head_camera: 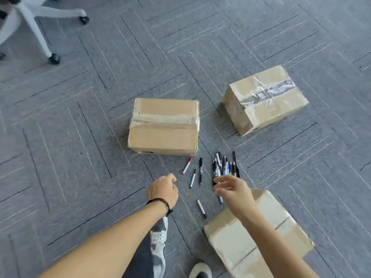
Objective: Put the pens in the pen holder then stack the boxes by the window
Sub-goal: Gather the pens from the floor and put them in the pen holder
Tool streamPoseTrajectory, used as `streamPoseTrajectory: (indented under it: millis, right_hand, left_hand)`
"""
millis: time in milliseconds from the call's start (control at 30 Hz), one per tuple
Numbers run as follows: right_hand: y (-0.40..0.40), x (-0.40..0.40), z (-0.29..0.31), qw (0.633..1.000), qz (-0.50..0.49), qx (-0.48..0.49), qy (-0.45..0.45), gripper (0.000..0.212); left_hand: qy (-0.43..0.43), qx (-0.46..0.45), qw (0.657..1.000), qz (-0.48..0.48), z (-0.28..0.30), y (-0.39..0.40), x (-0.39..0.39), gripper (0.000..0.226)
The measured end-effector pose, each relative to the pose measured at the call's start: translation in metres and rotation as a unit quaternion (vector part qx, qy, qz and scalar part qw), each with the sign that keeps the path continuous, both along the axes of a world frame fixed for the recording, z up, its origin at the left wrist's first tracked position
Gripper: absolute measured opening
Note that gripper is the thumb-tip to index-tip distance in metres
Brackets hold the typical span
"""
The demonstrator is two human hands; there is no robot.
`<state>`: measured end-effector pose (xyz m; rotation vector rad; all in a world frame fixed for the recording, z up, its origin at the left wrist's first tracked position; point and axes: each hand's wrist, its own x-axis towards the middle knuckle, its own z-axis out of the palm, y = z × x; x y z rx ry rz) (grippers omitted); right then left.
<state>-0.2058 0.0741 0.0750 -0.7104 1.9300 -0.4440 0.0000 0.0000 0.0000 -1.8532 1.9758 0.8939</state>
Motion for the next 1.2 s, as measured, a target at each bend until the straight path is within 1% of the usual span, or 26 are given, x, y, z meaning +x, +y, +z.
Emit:
streamPoseTrajectory:
  millis: [133,233,333,433,500,567,633,700,733,800,867,933,1000,1067,1133,1200]
  right_hand:
    - [-0.015,-0.003,-0.119,0.999,0.038,0.003,0.039,0.026]
    - [-0.031,-0.010,-0.200,0.995,0.053,-0.010,0.081,0.029]
    - [-0.045,-0.017,-0.256,0.988,0.090,-0.002,0.124,0.028]
    - [-0.058,-0.022,-0.298,0.982,0.114,0.005,0.151,0.026]
    - [-0.067,-0.026,-0.315,0.978,0.128,0.008,0.165,0.024]
    - [-0.074,-0.030,-0.329,0.974,0.134,0.013,0.183,0.020]
    - [-0.079,-0.031,-0.339,0.971,0.139,0.012,0.193,0.017]
    - [-0.084,-0.030,-0.348,0.968,0.145,0.017,0.203,0.015]
    - [-0.086,-0.030,-0.351,0.967,0.148,0.021,0.207,0.018]
    - [-0.089,-0.026,-0.353,0.964,0.155,0.024,0.214,0.032]
    - [-0.092,-0.022,-0.353,0.958,0.164,0.020,0.235,0.045]
    - [-0.095,-0.019,-0.348,0.948,0.190,0.020,0.255,0.049]
    - [-0.098,-0.014,-0.344,0.938,0.218,0.024,0.267,0.045]
    - [-0.102,-0.010,-0.343,0.937,0.222,0.021,0.269,0.037]
    - [-0.103,-0.010,-0.343,0.945,0.209,0.013,0.251,0.028]
    - [-0.100,-0.014,-0.335,0.961,0.184,0.003,0.209,0.024]
  left_hand:
    - [-0.013,-0.028,0.999,-0.026,-0.114,-0.027,-0.032,0.020]
    - [-0.018,-0.078,0.996,-0.042,-0.192,-0.045,-0.051,0.023]
    - [-0.025,-0.099,0.993,-0.052,-0.250,-0.054,-0.065,0.034]
    - [-0.019,-0.112,0.992,-0.059,-0.286,-0.057,-0.070,0.045]
    - [-0.017,-0.140,0.987,-0.078,-0.299,-0.059,-0.071,0.045]
    - [0.004,-0.160,0.982,-0.105,-0.303,-0.058,-0.072,0.037]
    - [0.038,-0.157,0.980,-0.112,-0.300,-0.054,-0.073,0.028]
    - [0.072,-0.143,0.983,-0.091,-0.294,-0.048,-0.072,0.024]
    - [0.086,-0.137,0.984,-0.079,-0.290,-0.043,-0.072,0.022]
    - [0.098,-0.132,0.985,-0.054,-0.277,-0.032,-0.065,0.015]
    - [0.090,-0.141,0.985,-0.034,-0.268,-0.021,-0.060,0.017]
    - [0.075,-0.145,0.986,-0.017,-0.259,-0.015,-0.053,0.019]
    - [0.065,-0.125,0.990,-0.007,-0.257,-0.012,-0.047,0.021]
    - [0.064,-0.105,0.992,-0.006,-0.260,-0.013,-0.042,0.025]
    - [0.069,-0.099,0.993,0.006,-0.262,-0.014,-0.039,0.022]
    - [0.073,-0.105,0.992,0.019,-0.264,-0.015,-0.039,0.013]
